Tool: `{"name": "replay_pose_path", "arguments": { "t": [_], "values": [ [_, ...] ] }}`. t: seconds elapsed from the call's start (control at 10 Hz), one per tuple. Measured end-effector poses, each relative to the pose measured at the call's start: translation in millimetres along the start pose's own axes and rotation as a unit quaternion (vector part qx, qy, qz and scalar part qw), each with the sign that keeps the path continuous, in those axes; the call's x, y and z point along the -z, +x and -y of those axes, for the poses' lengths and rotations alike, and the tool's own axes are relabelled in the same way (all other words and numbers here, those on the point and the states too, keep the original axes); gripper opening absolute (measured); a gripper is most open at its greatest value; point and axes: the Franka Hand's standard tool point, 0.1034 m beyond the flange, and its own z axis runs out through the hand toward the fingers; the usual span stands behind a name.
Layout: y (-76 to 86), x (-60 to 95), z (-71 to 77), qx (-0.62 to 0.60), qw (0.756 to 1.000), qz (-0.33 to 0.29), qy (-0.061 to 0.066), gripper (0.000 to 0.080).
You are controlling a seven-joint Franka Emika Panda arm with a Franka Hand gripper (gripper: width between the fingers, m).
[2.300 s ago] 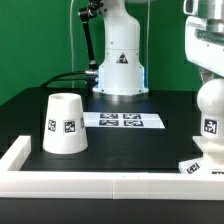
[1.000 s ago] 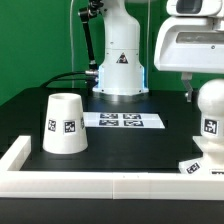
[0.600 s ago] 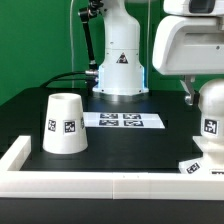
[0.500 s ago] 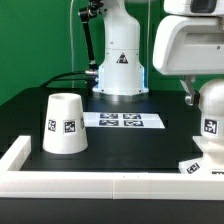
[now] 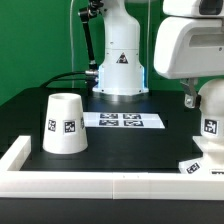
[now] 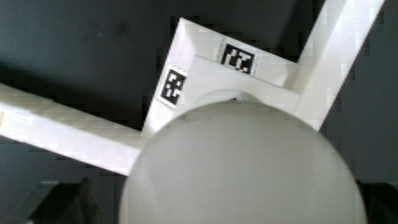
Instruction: Assemble lamp
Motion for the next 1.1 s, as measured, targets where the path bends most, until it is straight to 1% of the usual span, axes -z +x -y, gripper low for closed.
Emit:
{"name": "replay_pose_path", "arguments": {
  "t": [0.1,0.2,0.4,0.5,0.6,0.8,1.1],
  "values": [
    [0.1,0.1,0.0,0.000,1.000,0.000,0.000,0.0651],
    [0.0,0.1,-0.1,-0.008,1.000,0.000,0.000,0.0575],
    [0.0,0.0,-0.2,-0.018,1.000,0.000,0.000,0.0576],
    [0.2,0.0,0.6,-0.048,0.999,0.000,0.000,0.0576],
    [0.5,-0.1,2.4,-0.115,0.993,0.000,0.001,0.0576],
    [0.5,-0.9,2.0,-0.250,0.968,0.000,0.005,0.0576],
    [0.9,-0.5,4.3,-0.351,0.936,0.003,0.006,0.0577]
  ]
}}
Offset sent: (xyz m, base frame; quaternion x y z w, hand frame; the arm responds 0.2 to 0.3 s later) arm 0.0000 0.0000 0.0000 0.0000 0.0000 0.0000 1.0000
